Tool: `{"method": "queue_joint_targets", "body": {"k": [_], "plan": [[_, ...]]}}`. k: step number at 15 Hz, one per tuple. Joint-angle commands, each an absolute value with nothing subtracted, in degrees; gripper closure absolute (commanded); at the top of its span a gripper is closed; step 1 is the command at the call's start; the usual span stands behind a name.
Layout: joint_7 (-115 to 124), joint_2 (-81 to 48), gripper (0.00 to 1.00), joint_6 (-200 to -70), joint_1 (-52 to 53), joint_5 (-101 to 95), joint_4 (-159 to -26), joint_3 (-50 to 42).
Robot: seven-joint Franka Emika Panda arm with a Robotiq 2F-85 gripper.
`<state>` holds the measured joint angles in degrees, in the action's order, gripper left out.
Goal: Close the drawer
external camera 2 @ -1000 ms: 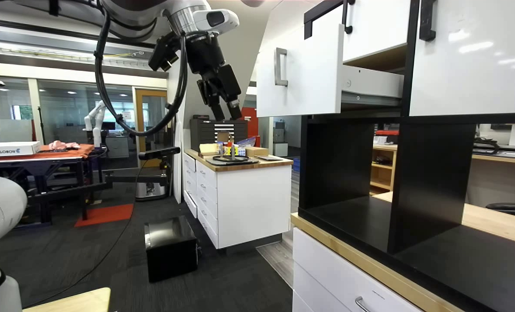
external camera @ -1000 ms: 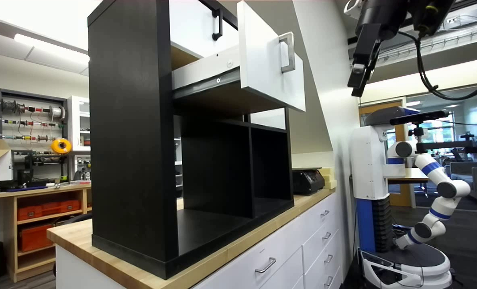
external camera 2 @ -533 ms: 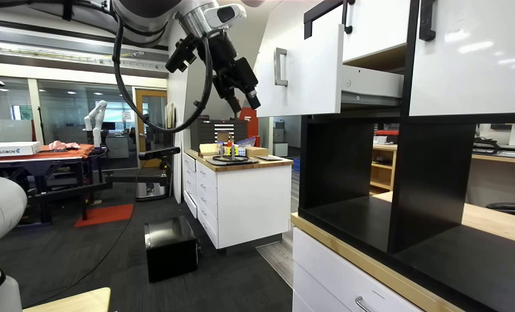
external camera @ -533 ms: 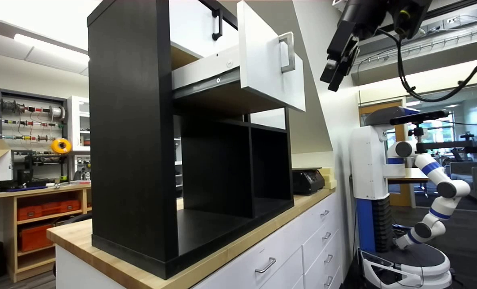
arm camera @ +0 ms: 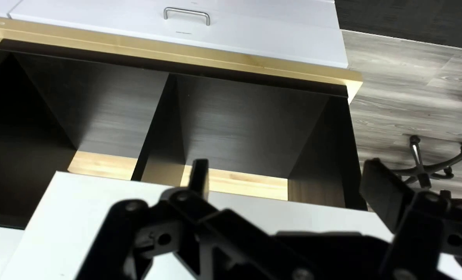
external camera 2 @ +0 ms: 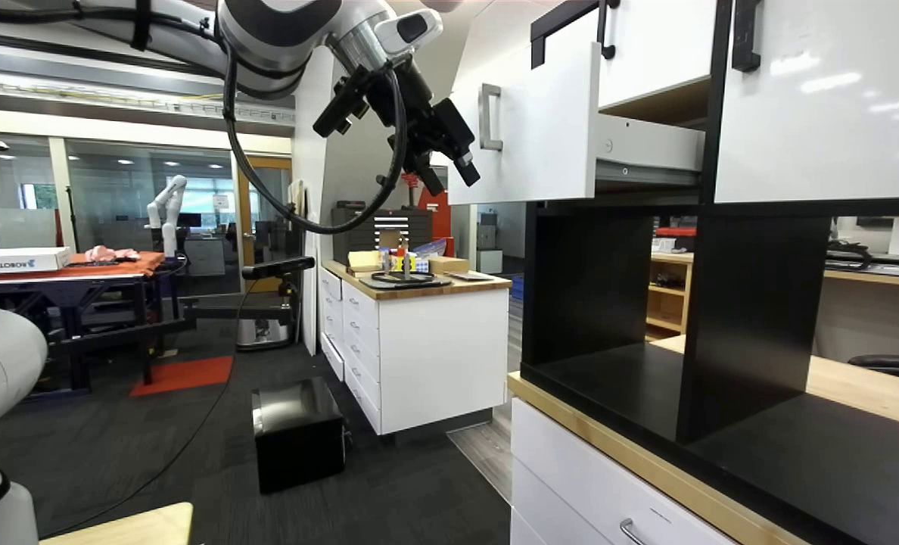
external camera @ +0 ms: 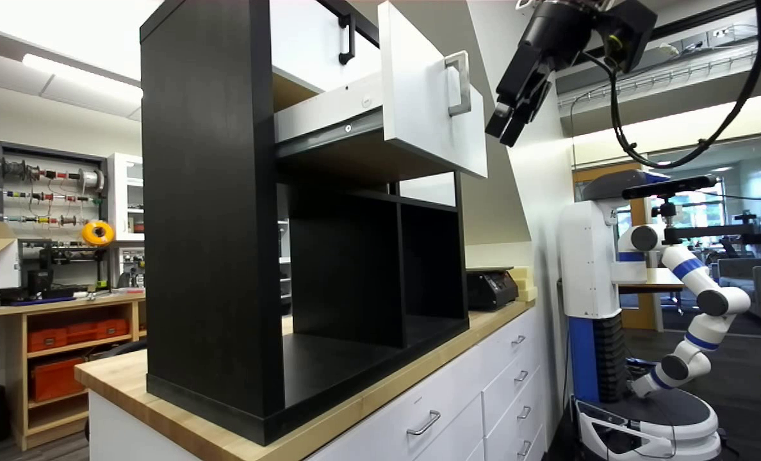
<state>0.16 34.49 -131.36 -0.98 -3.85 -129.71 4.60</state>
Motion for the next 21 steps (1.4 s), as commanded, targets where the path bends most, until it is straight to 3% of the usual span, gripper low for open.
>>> {"method": "queue_joint_targets", "body": {"k": [1,21], "plan": [[1.5,33.4,0.00,-134.7,-1.3,-6.0,-128.9,4.9],[1.1,33.7,0.00,-135.9,-1.5,-7.4,-123.8,4.7]]}}
